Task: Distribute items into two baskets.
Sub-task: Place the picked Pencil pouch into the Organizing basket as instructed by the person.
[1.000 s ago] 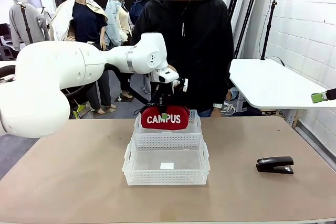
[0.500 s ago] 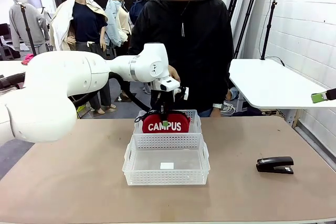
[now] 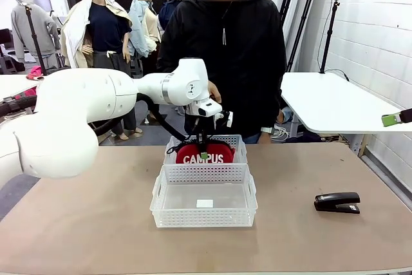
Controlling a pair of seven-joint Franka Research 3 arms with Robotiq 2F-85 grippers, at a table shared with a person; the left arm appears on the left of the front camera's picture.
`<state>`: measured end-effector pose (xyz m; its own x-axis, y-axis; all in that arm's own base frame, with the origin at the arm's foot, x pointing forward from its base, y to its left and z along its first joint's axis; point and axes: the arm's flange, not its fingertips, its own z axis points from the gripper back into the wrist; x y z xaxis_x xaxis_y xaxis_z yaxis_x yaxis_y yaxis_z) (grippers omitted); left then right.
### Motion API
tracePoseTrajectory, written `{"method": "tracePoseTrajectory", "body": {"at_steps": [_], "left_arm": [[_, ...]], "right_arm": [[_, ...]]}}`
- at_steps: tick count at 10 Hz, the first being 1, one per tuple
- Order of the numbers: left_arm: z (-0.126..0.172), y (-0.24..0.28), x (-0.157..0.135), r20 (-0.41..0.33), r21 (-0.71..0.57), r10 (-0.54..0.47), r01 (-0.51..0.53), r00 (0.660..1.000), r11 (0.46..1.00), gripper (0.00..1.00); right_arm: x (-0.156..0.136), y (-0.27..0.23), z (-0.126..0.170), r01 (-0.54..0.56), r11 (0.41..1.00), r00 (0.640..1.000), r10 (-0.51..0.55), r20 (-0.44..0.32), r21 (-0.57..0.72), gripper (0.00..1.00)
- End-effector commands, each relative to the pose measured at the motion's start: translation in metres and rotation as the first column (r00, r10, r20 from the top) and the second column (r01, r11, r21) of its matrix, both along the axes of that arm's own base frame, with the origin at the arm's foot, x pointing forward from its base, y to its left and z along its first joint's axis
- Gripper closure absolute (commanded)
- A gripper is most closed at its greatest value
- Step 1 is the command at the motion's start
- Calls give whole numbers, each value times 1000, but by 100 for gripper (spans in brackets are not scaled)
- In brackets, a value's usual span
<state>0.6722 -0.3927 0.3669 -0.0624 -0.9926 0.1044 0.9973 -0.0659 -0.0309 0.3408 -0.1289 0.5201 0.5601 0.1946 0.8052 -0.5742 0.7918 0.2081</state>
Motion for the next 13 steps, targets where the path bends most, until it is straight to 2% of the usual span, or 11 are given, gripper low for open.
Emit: {"method": "tracePoseTrajectory", "body": {"at_steps": [1,6,7,13], "left_arm": [[8,-7,13,7,29,-18,18,1000,999,94],[14,-6,11,0,20,-36,36,999,999,7],[14,-6,10,1,21,-39,39,999,999,0],[36,-2,0,36,27,-49,48,998,998,0]], "right_arm": [[2,0,-2,-12,1000,1000,11,21,25,0],[2,0,-2,-12,1000,1000,11,21,25,0],[2,0,-2,-12,1000,1000,11,21,25,0],[2,0,-2,-12,1000,1000,11,21,25,0]]}}
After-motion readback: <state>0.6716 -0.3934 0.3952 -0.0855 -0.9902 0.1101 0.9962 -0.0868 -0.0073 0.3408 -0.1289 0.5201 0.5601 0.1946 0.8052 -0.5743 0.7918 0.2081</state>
